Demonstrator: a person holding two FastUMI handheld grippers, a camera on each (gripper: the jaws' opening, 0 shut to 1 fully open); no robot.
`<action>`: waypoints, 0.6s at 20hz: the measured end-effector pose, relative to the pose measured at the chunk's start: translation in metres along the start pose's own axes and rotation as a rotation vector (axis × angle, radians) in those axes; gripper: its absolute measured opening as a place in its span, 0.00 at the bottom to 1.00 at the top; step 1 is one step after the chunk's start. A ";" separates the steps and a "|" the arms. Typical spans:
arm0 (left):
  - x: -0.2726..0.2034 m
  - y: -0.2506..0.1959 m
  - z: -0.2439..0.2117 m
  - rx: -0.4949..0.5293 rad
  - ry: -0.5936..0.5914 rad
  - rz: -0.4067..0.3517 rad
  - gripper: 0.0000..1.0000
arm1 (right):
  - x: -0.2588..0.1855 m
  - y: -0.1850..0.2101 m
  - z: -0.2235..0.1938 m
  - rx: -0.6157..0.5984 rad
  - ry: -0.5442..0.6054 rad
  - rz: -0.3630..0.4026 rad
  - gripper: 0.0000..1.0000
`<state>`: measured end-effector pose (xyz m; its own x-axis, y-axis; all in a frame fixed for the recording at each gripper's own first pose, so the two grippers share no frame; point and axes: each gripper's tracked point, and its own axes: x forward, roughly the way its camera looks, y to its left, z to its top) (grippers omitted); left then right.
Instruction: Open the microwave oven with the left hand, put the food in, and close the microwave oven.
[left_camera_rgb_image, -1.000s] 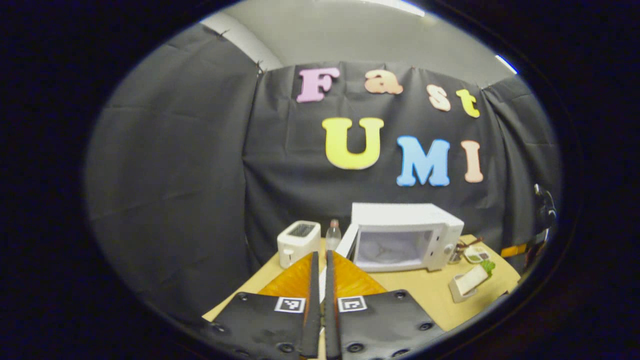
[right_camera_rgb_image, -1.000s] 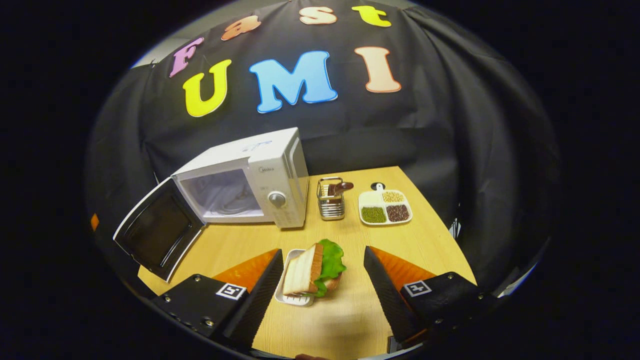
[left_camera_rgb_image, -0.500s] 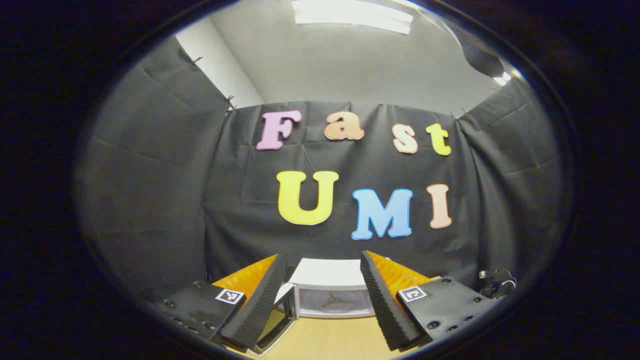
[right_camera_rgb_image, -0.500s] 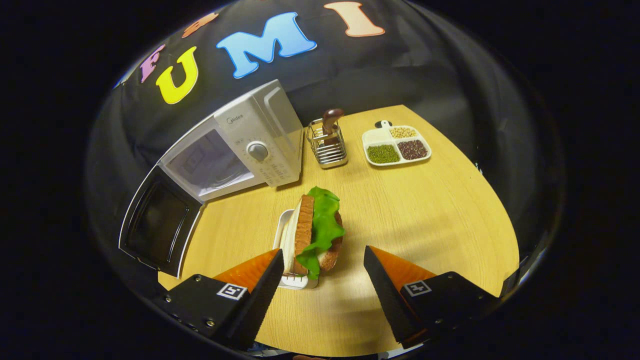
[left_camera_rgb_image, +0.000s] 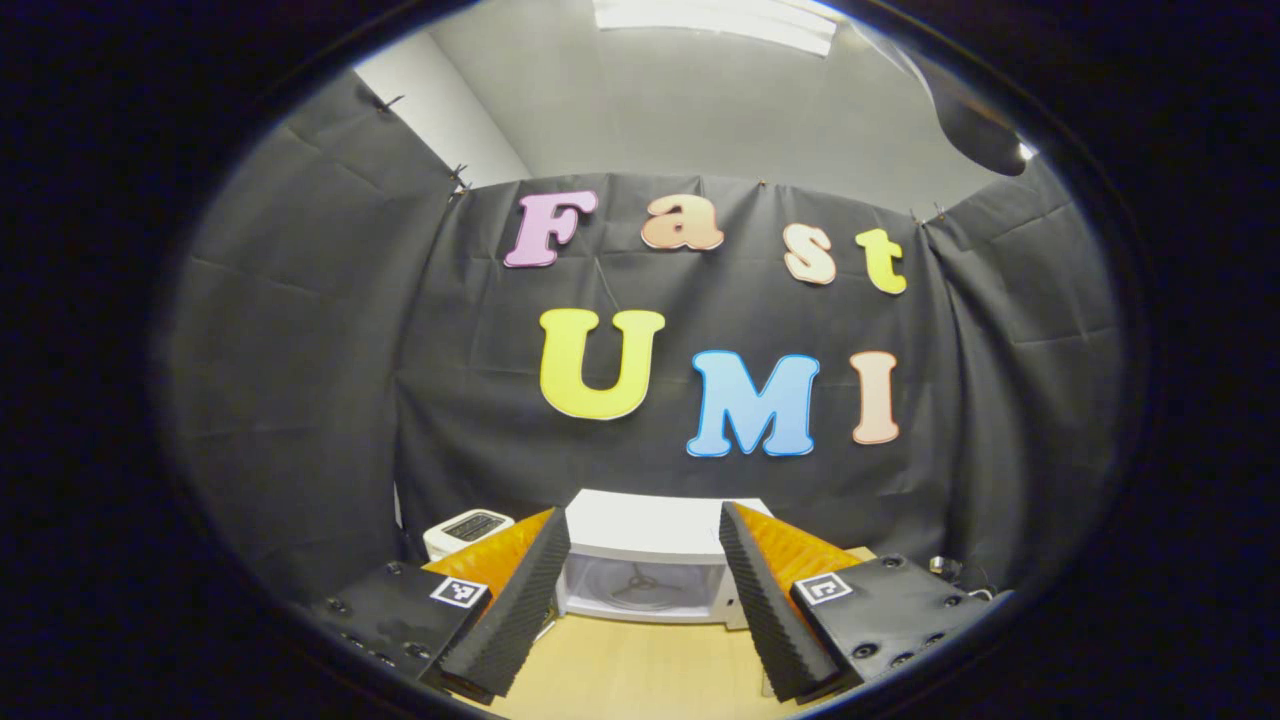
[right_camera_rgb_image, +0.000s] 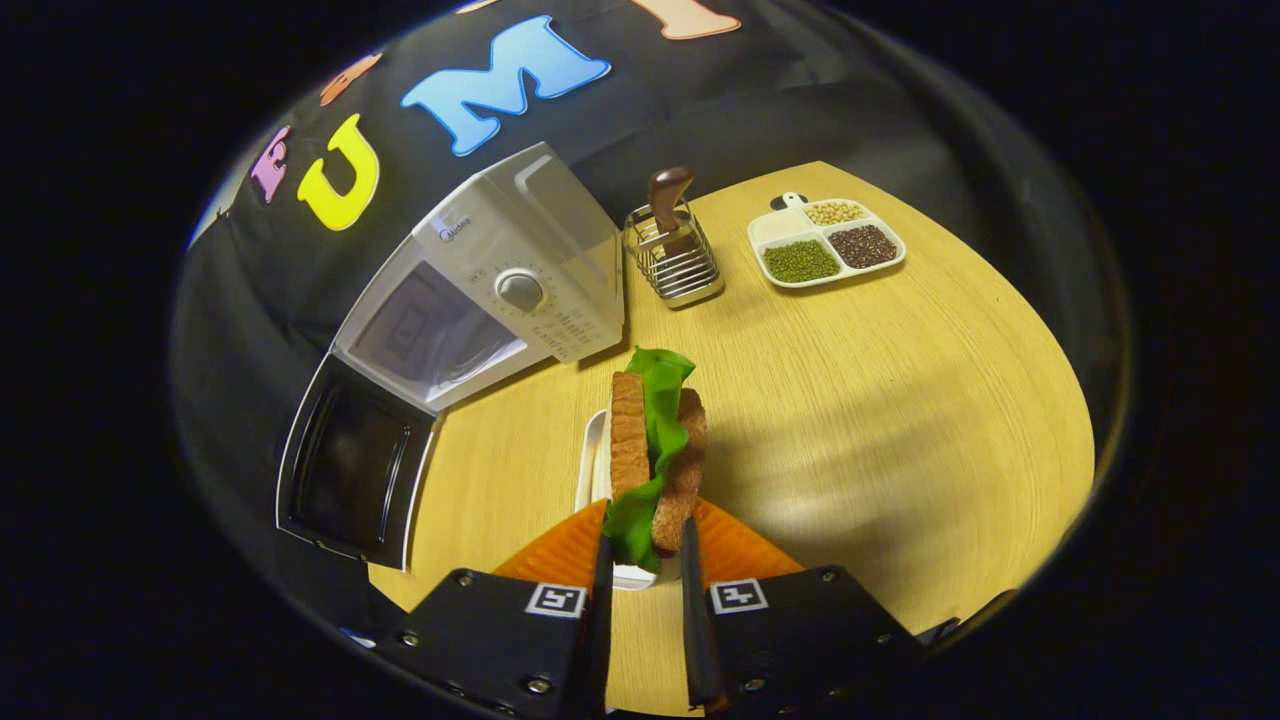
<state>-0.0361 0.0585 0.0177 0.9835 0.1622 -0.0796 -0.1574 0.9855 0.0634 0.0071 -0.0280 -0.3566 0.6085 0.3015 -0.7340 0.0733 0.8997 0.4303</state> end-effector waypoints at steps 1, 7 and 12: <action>0.000 -0.002 0.001 0.004 0.001 -0.010 0.96 | 0.000 0.003 -0.002 0.004 0.014 0.005 0.21; 0.009 0.009 0.001 -0.010 0.003 -0.107 0.94 | -0.012 0.012 0.009 0.054 -0.090 -0.049 0.11; 0.008 0.048 0.019 0.019 -0.036 -0.200 0.95 | -0.037 0.056 0.012 0.172 -0.193 -0.051 0.11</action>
<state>-0.0345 0.1065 0.0391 0.9976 -0.0393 -0.0572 0.0432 0.9967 0.0682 -0.0019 0.0074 -0.2990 0.7391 0.1761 -0.6502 0.2310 0.8404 0.4903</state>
